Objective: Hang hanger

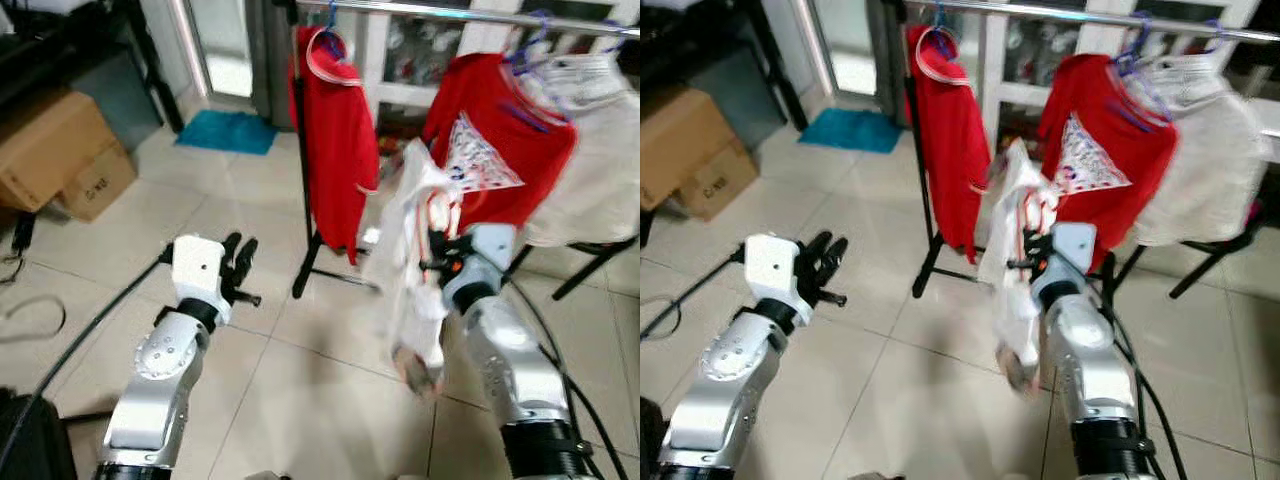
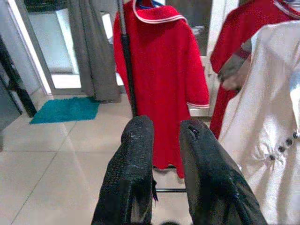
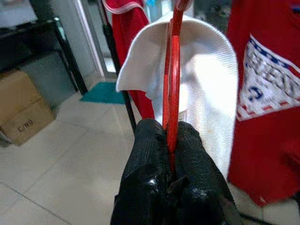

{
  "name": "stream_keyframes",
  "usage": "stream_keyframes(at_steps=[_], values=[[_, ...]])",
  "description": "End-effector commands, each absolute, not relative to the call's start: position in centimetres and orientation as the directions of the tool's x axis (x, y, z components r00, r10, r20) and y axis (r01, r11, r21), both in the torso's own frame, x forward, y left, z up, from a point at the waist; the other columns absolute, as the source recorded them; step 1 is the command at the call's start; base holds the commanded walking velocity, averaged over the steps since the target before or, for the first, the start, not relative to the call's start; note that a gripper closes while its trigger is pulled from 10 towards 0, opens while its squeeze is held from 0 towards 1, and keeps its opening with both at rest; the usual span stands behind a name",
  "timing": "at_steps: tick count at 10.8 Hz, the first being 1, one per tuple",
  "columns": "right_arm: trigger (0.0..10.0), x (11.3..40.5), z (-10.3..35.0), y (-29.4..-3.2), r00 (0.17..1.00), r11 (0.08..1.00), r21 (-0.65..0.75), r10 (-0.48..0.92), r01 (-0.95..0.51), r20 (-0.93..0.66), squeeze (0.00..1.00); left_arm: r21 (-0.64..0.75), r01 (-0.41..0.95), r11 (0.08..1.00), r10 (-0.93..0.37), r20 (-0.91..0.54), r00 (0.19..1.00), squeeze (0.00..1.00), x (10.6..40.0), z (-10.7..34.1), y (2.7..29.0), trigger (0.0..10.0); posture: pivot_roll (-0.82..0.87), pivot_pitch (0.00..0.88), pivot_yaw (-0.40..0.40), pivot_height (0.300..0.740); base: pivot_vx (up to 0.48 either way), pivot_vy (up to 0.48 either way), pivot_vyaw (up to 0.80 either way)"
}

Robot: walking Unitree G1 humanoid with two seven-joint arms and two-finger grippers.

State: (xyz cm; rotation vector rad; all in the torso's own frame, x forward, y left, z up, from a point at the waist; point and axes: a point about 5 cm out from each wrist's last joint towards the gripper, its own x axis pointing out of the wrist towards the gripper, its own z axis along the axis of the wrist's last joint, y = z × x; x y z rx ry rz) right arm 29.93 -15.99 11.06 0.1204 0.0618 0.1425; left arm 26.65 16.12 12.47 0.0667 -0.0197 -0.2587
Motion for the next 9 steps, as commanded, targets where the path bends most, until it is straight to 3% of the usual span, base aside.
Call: stream_keyframes(at_steps=[1, 7, 9], values=[[10.0, 29.4, 11.5, -15.8, 0.985, 0.979, 0.118, 0.173, -0.169, -0.020, 0.00, 0.073, 0.232, 0.970, -0.234, 0.024, 0.972, 0.00, 26.4, 12.9, 16.8, 10.0, -0.08, 0.077, 0.052, 0.740, 0.371, 0.000, 0.00], [10.0, 28.7, 12.3, -15.7, 0.974, 0.956, 0.197, 0.225, -0.217, -0.019, 0.00, 0.071, 0.246, 0.967, -0.248, 0.029, 0.968, 0.00, 26.0, 13.4, 16.4, 10.0, -0.09, 0.085, 0.046, 0.740, 0.367, 0.000, 0.00], [10.0, 28.7, 12.7, -15.6, 0.973, 0.961, 0.163, 0.230, -0.223, -0.027, 0.00, 0.077, 0.254, 0.964, -0.256, 0.024, 0.966, 0.00, 25.9, 13.4, 16.3, 10.0, -0.09, 0.078, 0.044, 0.740, 0.369, 0.000, -0.75]])
